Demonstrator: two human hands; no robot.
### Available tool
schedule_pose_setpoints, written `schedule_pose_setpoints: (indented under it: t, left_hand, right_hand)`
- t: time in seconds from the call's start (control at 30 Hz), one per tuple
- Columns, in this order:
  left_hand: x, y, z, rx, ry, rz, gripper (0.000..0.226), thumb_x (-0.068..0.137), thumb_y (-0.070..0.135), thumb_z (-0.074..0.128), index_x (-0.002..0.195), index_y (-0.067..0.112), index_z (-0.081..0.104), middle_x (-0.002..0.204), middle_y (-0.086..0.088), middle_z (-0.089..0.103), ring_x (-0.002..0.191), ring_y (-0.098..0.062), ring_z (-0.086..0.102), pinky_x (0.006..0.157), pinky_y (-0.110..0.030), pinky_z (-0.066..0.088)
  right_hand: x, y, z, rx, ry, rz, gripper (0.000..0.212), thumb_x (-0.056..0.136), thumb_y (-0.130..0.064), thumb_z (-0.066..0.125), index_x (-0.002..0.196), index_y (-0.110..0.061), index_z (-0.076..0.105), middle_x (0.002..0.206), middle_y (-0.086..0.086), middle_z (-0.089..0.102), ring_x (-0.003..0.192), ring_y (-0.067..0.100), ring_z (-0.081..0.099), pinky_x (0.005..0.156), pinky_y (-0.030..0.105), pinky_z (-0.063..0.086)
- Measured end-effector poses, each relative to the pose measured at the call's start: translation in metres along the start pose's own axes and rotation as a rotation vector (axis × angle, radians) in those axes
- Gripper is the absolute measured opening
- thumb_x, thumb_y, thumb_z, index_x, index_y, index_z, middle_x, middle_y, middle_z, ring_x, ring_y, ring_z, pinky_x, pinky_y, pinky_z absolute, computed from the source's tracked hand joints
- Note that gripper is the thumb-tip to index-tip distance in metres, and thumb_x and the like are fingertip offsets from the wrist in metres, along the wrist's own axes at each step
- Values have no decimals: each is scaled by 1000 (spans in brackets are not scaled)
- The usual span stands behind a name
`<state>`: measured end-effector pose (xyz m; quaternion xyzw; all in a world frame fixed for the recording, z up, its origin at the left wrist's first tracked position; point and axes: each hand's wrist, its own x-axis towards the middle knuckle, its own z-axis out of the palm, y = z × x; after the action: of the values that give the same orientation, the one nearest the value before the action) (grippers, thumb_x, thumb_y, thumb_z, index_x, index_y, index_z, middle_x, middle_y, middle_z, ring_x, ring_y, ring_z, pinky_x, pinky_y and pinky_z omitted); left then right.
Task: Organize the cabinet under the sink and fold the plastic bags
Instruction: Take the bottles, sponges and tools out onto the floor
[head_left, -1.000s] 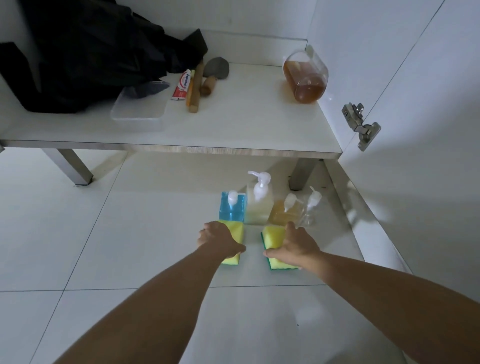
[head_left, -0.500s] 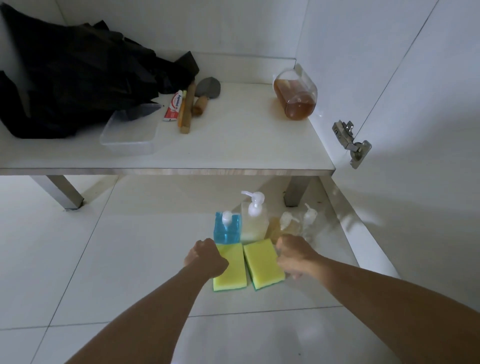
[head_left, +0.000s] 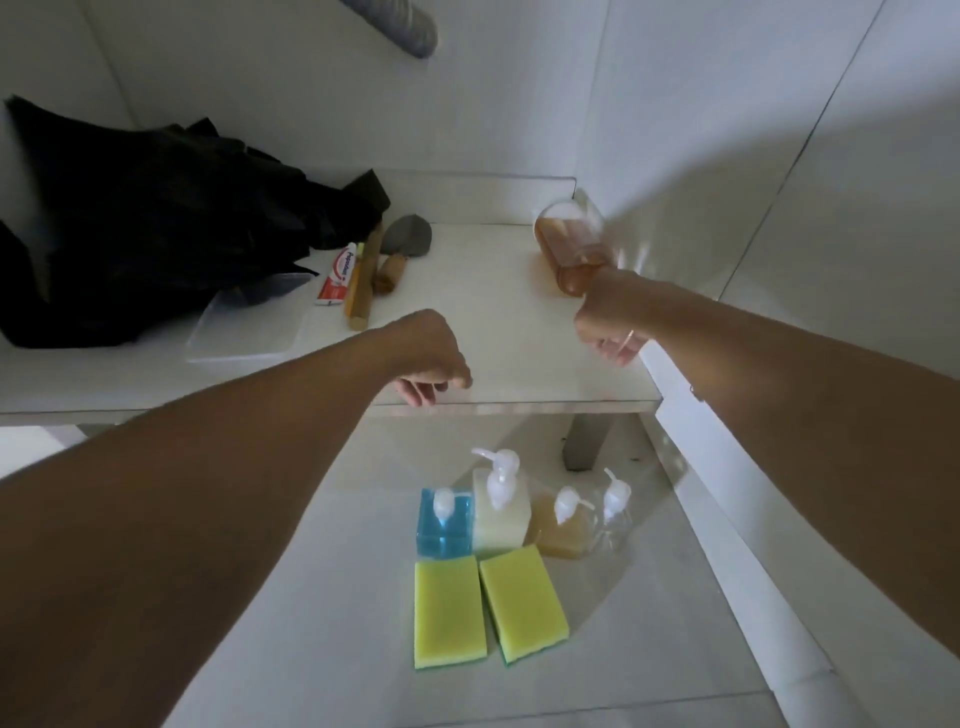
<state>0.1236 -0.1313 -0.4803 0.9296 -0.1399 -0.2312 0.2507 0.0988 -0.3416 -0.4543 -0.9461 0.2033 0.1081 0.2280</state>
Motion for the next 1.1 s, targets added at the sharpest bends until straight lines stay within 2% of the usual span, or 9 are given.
schedule_pose_setpoints:
  t: [0.03,0.1,0.2,0.3,0.47,0.6,0.8,0.9,1.1]
  left_hand:
    - [8,6,-5,0,39,17,29,86,19,71,106,-2,66,92,-16,68,76,-24,70,70,-35,61]
    - [27,15,-14,105,97,50,34,88,25,69,110,-1,66,98,-11,69,83,-22,68,73,-31,59]
    - [46,29,-23,283,218,95,31,90,32,63,107,6,64,96,-1,57,81,-18,53,58,-20,38]
    - [77,34,-26,346,245,119,42,89,33,64,122,7,62,125,-5,58,112,-25,55,75,-28,41]
    - [129,31,-23,267,215,117,63,85,35,70,139,15,47,142,-3,44,126,-23,47,86,-25,40]
    - [161,29,-20,247,232,101,64,85,35,69,141,17,44,145,-3,41,129,-24,43,92,-26,39]
    - [186,38,-20,197,254,99,41,92,18,56,132,10,54,139,-7,48,117,-23,51,78,-21,39]
    - [196,47,-25,-25,321,57,28,94,11,49,115,-1,63,124,-13,57,110,-27,57,79,-27,46]
    - [212,64,-28,-704,170,-51,47,83,38,71,112,5,55,103,-17,61,94,-32,66,90,-44,55]
  right_hand:
    - [8,-3,-6,37,56,-47,41,86,0,53,122,-18,46,105,13,61,82,36,71,67,49,60]
    - [24,-10,-17,-10,207,-75,33,84,-14,57,116,-15,51,101,14,63,80,35,70,66,48,61]
    - [52,-14,-29,-113,371,-51,37,77,-22,66,111,-7,59,98,10,64,86,31,67,68,32,56]
    - [80,-13,-35,-121,388,-44,30,80,-25,68,104,-10,59,94,7,59,93,29,64,67,30,45]
    - [124,-12,-35,-134,392,-40,27,84,-29,63,105,-12,58,103,8,64,94,28,65,66,30,44]
    - [148,-15,-28,-146,437,-22,30,82,-40,63,99,-17,53,95,3,61,87,26,63,66,29,45]
    - [159,-22,-21,-254,444,29,62,68,-56,75,112,-17,57,98,2,64,99,25,65,89,35,50]
    - [152,-23,-23,-222,379,57,65,57,-56,77,105,-19,53,82,-1,57,92,26,63,89,37,51]
    - [136,-15,-23,20,156,76,84,42,-56,83,110,-13,58,104,1,65,90,20,64,73,28,53]
